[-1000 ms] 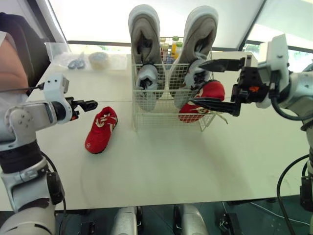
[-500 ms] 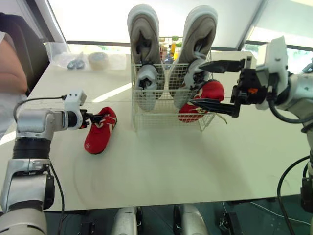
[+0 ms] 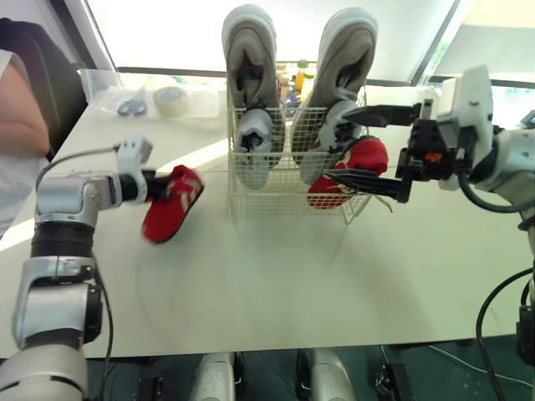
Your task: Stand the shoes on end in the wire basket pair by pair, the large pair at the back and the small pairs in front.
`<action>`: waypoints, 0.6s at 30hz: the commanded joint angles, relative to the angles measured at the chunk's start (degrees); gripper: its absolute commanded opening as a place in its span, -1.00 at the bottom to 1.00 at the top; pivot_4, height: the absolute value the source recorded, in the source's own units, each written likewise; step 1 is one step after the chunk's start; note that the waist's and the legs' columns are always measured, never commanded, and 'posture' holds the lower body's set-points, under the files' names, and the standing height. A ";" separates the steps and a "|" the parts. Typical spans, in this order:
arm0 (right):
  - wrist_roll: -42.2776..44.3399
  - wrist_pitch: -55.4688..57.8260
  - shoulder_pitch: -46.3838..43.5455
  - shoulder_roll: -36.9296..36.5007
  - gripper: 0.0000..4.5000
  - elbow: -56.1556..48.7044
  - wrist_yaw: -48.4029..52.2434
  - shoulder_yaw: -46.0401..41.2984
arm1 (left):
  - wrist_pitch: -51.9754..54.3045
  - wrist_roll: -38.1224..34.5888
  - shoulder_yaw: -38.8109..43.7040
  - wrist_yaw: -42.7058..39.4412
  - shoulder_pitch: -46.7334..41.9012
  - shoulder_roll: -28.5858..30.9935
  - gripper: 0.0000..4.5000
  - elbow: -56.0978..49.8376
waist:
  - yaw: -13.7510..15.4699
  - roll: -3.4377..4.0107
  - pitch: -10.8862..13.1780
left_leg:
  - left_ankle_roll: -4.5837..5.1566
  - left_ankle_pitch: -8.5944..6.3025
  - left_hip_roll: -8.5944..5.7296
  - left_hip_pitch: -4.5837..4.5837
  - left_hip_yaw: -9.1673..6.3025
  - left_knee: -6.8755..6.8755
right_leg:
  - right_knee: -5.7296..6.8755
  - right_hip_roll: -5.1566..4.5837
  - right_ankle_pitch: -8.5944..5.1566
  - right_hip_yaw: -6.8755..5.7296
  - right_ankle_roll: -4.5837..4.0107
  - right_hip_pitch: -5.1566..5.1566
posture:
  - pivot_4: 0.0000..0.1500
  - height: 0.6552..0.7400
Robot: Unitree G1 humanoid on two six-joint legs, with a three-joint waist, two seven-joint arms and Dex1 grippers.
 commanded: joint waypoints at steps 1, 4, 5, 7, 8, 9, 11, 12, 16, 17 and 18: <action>-0.36 -1.27 -1.48 -0.46 1.00 -0.22 0.26 -0.90 | -9.24 -5.75 8.21 2.51 0.77 -3.21 -0.98 -17.16 | 0.05 0.00 -0.01 | 0.05 -0.02 -0.01 0.00 0.01 0.01 | 0.00 -0.01 0.01 0.01 0.01 0.03 | 1.00 1.00; -0.82 -1.92 -2.41 -0.21 1.00 0.85 0.96 0.02 | -14.14 -6.99 10.78 7.60 2.12 -7.96 -0.98 -23.61 | -0.18 0.10 -0.06 | 0.13 -0.06 -0.04 0.25 0.15 0.00 | 0.01 0.00 0.12 0.04 0.21 0.22 | 1.00 1.00; -1.12 -2.24 -2.80 -0.16 1.00 1.25 1.29 0.45 | -16.53 -7.63 11.11 8.74 2.58 -10.07 -0.98 -26.16 | -0.18 0.10 -0.06 | 0.13 -0.05 -0.04 0.36 0.14 -0.02 | 0.02 0.01 0.12 0.04 0.23 0.30 | 1.00 1.00; -1.47 -2.69 -3.55 0.08 1.00 2.06 1.83 1.08 | -20.49 -7.53 9.84 11.52 3.71 -14.31 -0.98 -31.05 | -0.04 0.09 -0.06 | 0.06 0.00 -0.02 0.41 0.08 -0.01 | 0.07 0.07 0.11 0.03 0.21 0.35 | 1.00 1.00; -1.73 -2.89 -3.91 0.23 1.00 2.45 2.03 1.37 | -21.89 -7.03 8.61 13.14 4.32 -16.38 -0.98 -32.97 | 0.03 0.08 -0.05 | 0.04 0.01 -0.01 0.41 0.06 0.01 | 0.06 0.09 0.09 0.03 0.17 0.36 | 1.00 1.00; -1.97 -3.07 -4.18 0.37 1.00 2.77 2.20 1.59 | -23.60 -5.76 7.06 14.01 4.91 -17.82 -0.98 -34.07 | 0.21 0.04 -0.04 | 0.04 0.01 -0.01 0.40 0.06 0.04 | 0.06 0.09 0.06 0.04 0.12 0.39 | 1.00 1.00; -2.24 -3.35 -4.55 0.74 1.00 3.22 2.43 1.94 | -28.66 -3.21 4.22 15.80 6.02 -21.79 -0.98 -34.82 | 0.41 0.03 -0.04 | 0.05 0.02 -0.04 0.36 0.02 0.09 | 0.03 0.09 0.03 0.03 0.06 0.42 | 1.00 1.00; -2.35 -3.41 -4.70 0.88 1.00 3.35 2.49 2.08 | -30.23 -2.58 3.49 16.48 6.31 -23.00 -0.98 -34.82 | 0.45 0.02 -0.05 | 0.07 0.01 -0.06 0.35 0.02 0.10 | -0.01 0.09 0.02 0.03 0.05 0.46 | 1.00 1.00; -2.14 -2.96 -4.66 1.02 1.00 2.91 2.28 2.01 | -42.44 5.58 -3.86 18.15 9.00 -29.04 -0.98 -31.68 | 0.24 0.03 -0.05 | 0.11 -0.02 -0.07 0.35 0.04 0.12 | -0.05 0.08 0.04 0.04 0.08 0.48 | 1.00 1.00; -2.02 -2.73 -4.60 0.92 1.00 2.65 2.16 1.86 | -45.50 7.04 -5.03 18.48 10.15 -30.49 -0.98 -30.26 | 0.21 0.03 -0.05 | 0.12 -0.02 -0.07 0.37 0.05 0.12 | -0.05 0.08 0.04 0.04 0.08 0.48 | 1.00 1.00; -1.92 -2.54 -4.58 0.85 1.00 2.48 2.06 1.76 | -47.81 8.36 -5.92 18.96 11.08 -31.56 -0.98 -29.00 | 0.20 0.03 -0.05 | 0.12 -0.02 -0.06 0.36 0.04 0.12 | -0.05 0.08 0.05 0.04 0.09 0.46 | 1.00 1.00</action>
